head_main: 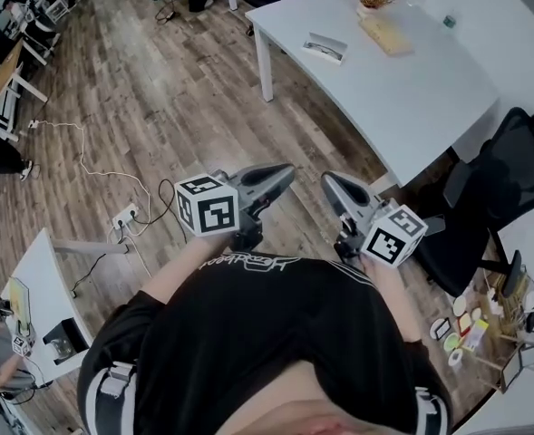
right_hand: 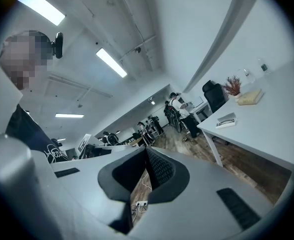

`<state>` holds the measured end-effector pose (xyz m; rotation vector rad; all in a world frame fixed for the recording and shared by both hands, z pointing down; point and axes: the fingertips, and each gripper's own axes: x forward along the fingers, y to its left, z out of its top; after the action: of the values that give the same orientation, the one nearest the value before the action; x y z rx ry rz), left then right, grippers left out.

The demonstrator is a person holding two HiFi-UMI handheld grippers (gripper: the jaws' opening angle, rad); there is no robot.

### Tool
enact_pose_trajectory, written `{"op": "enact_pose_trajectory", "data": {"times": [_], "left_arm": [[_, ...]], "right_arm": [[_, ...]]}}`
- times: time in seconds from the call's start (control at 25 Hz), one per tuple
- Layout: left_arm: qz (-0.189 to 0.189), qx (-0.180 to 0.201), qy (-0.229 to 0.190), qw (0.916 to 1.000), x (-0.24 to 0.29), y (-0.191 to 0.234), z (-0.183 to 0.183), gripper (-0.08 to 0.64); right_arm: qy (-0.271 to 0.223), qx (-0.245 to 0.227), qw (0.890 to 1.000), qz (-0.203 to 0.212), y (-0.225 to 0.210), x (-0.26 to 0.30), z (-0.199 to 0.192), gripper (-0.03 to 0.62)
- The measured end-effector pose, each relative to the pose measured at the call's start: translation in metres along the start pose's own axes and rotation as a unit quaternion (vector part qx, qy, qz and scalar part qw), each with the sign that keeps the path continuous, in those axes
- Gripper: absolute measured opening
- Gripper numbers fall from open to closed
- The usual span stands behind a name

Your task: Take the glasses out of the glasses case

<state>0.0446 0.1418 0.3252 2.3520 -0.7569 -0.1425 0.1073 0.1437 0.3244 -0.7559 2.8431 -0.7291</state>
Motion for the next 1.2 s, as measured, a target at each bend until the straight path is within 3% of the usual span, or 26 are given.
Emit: {"op": "enact_pose_trajectory", "data": {"times": [0.24,0.56,1.0,1.2], "left_arm": [[0.012,0.016,-0.003,0.9998,0.011,0.003,0.019,0.006],[-0.002,0.017,-0.003,0.9999,0.029,0.021,0.031,0.006],[-0.038,0.032,-0.007,0.9988,0.077,0.084,0.082,0.006],[-0.041,0.02,0.019,0.9988,0.105,0.128,0.108,0.006]], "right_arm": [[-0.018,-0.008,1.0,0.009,-0.015,0.002,0.026,0.009],[-0.022,-0.007,1.0,-0.005,-0.042,0.013,0.033,0.009],[-0.032,-0.037,0.998,-0.037,-0.105,0.058,0.065,0.008],[-0.036,-0.025,0.998,-0.052,-0.149,0.095,0.085,0.008]]}}
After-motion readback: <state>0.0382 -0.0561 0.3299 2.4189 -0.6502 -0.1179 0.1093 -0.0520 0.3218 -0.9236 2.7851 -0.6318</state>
